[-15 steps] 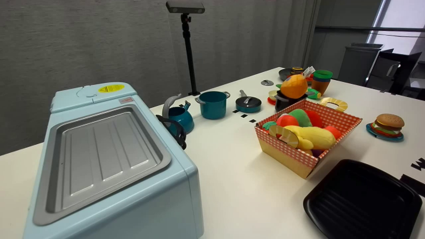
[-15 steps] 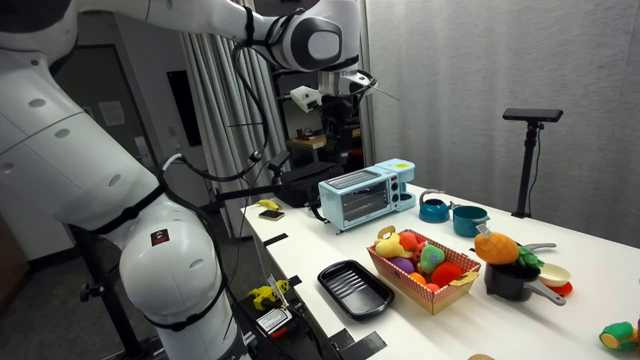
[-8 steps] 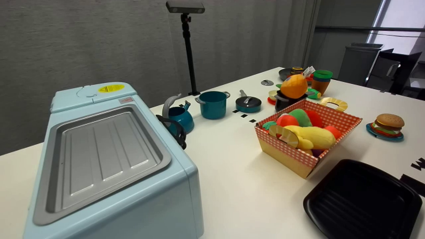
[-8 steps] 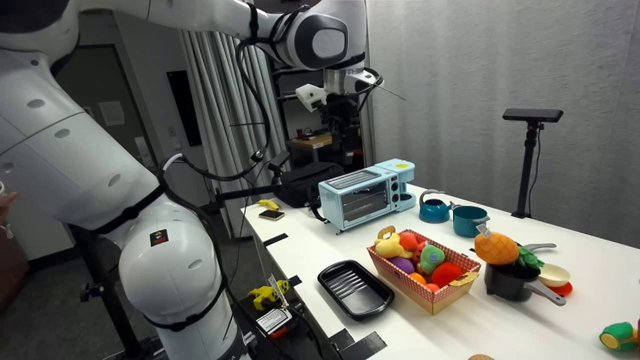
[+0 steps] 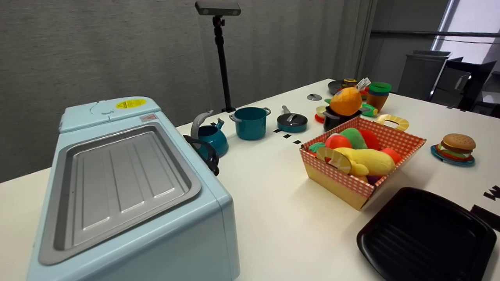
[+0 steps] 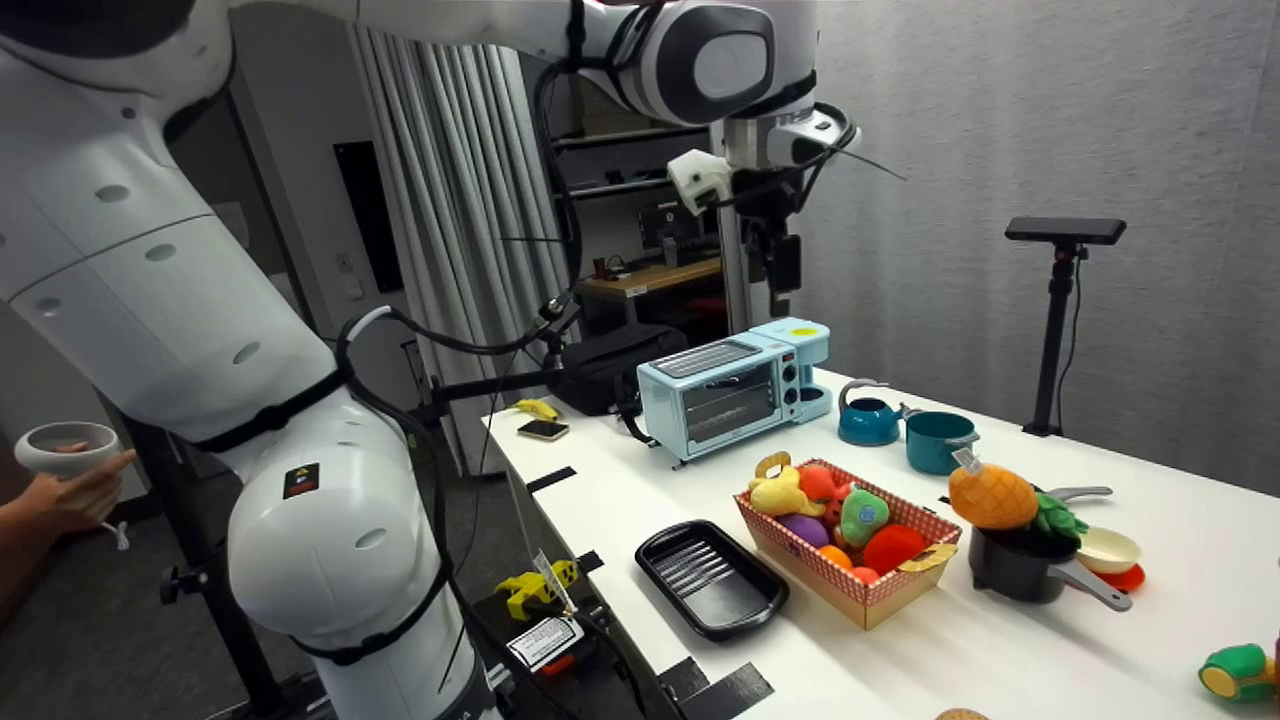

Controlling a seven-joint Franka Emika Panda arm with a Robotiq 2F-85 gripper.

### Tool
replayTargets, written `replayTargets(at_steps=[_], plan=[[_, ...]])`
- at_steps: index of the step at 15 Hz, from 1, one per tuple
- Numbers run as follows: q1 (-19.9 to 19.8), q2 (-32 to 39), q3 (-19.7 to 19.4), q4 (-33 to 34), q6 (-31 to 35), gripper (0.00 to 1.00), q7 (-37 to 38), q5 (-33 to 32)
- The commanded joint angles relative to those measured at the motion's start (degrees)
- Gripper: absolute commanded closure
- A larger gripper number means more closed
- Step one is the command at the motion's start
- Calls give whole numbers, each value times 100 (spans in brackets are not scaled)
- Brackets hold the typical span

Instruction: Pick up the pineapple fruit toy and put it in the orange box

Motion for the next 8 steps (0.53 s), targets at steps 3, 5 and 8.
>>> replayTargets(at_steps=[3,5,8], plan=[[-312,1211,-101,898,1078,0,542,-821],[-369,1652,-165,1205,1373,0,858,-1254],[-355,2349,-354,1777,1503,0,1411,-1789]])
